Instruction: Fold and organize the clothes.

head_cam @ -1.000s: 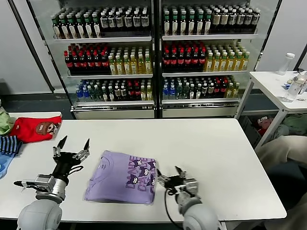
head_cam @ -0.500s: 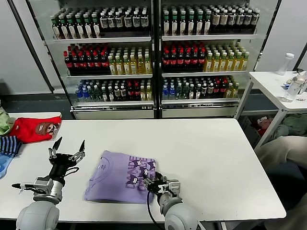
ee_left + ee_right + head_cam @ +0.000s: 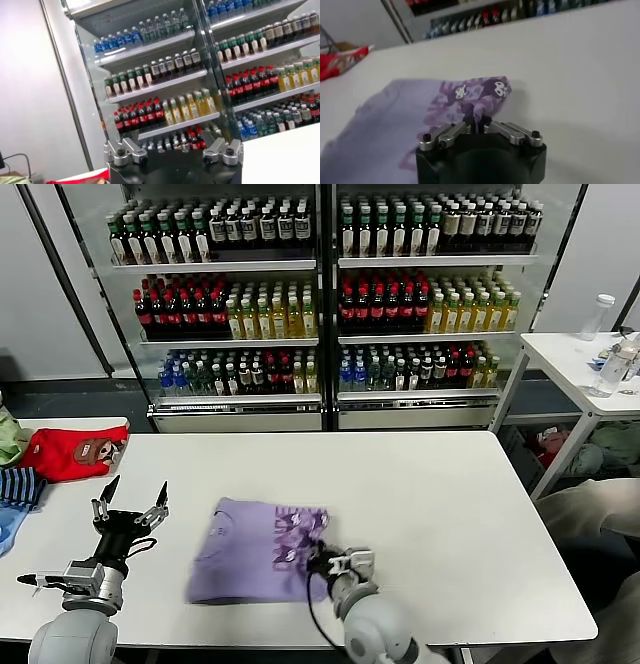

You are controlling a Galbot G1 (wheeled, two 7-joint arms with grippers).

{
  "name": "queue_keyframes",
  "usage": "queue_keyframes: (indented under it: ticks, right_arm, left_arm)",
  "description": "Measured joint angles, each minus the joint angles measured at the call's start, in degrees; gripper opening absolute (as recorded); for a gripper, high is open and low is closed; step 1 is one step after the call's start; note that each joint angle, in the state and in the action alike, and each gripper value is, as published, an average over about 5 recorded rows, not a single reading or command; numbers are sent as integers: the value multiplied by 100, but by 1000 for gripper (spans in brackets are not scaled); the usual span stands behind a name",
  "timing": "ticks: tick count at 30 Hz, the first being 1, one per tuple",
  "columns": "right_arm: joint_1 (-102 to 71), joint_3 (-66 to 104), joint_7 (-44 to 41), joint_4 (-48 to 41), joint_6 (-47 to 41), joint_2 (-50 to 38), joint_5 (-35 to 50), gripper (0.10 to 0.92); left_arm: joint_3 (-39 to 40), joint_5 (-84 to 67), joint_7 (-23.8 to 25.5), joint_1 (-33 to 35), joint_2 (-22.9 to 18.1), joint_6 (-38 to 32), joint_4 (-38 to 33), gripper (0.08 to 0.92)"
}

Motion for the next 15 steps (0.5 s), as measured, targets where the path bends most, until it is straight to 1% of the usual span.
queue_keyframes:
  ticks: [2,4,7,10,15]
  right_arm:
    - [5,202,-106,112,-12,-156,-31,139]
    - [1,437,-256,200,-26,-343,-54,122]
    - [-1,783,-536,272,-45,-628,-80,122]
    - [-22,1047,-808,284,-52,-839,-165,159]
    - [-170,1416,-1122,294,-50,-1056,-391,298]
  left_arm:
    - [9,16,7,-7,-7,-45,42,823]
    - [32,29,15,-28,-23,-85,87,823]
    - [86,55,34,-78,-58,-139,157,823]
    - [152,98,68,-121,-105,-206,225,823]
    - [196,166,129,-131,-157,-355,328,823]
